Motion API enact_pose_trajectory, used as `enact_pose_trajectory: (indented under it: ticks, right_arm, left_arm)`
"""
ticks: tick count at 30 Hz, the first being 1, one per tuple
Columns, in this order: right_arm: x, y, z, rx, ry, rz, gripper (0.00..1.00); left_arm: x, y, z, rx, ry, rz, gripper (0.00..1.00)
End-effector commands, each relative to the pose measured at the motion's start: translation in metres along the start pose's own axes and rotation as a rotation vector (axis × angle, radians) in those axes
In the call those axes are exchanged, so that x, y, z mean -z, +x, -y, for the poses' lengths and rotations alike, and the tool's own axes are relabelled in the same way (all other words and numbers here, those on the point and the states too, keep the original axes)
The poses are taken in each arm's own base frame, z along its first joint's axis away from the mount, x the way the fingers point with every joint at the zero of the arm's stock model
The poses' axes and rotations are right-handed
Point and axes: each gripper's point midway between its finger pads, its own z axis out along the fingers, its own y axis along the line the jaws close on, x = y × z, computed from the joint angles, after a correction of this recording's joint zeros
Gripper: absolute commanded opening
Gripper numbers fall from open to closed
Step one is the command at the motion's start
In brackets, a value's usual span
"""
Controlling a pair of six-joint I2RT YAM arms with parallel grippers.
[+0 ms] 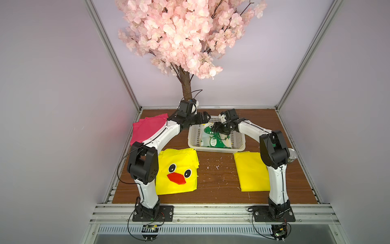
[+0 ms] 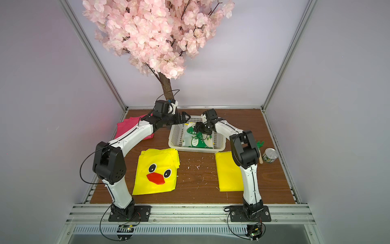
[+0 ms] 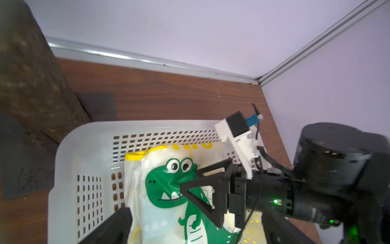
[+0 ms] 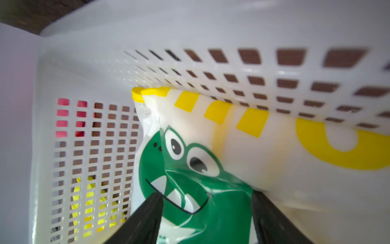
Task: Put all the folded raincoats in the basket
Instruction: Place the raincoat in the basket, then move the raincoat to the center of the board.
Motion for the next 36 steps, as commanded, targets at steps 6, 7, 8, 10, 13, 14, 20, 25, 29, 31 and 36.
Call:
enact_pose_trajectory:
  ticks: [6,7,8,10,13,14,20,25,29,31,36]
  right_arm:
    - [0.065,-0.041,-0.041,0.044,-0.091,0.109,0.73]
    - [0.074,-0.044,-0.048,0.053,-0.107,0.121,0.73]
    - [0.081,-0.046,-0.053,0.059,-0.117,0.133,0.73]
    - [0.098,-0.050,-0.064,0.073,-0.144,0.157,0.73]
    - [0.119,-0.051,-0.079,0.093,-0.174,0.184,0.73]
    - [0.123,-0.050,-0.082,0.099,-0.180,0.190,0.73]
    - [0.142,-0.017,-0.113,0.167,-0.210,0.175,0.73]
    - [0.147,0.035,-0.145,0.224,-0.246,0.135,0.73]
    - [0.143,0.084,-0.161,0.262,-0.262,0.075,0.73]
    - [0.139,0.110,-0.167,0.295,-0.251,0.045,0.73]
    - [0.128,0.166,-0.173,0.345,-0.221,-0.031,0.74]
  left_arm:
    - [0.021,-0.016,0.021,-0.027,0.023,0.066,1.00]
    - [0.026,-0.018,0.023,-0.036,0.023,0.075,0.99]
    - [0.030,-0.020,0.025,-0.044,0.022,0.082,1.00]
    - [0.043,-0.021,0.026,-0.061,0.006,0.093,1.00]
    - [0.061,-0.017,0.021,-0.061,-0.030,0.113,1.00]
    - [0.065,-0.013,0.018,-0.054,-0.035,0.116,1.00]
    - [0.107,0.007,-0.013,0.023,-0.092,0.123,1.00]
    - [0.142,0.039,-0.042,0.084,-0.206,0.098,1.00]
    - [0.168,0.065,-0.056,0.149,-0.234,0.081,1.00]
    - [0.181,0.079,-0.062,0.177,-0.251,0.084,1.00]
    - [0.211,0.119,-0.090,0.279,-0.347,0.069,1.00]
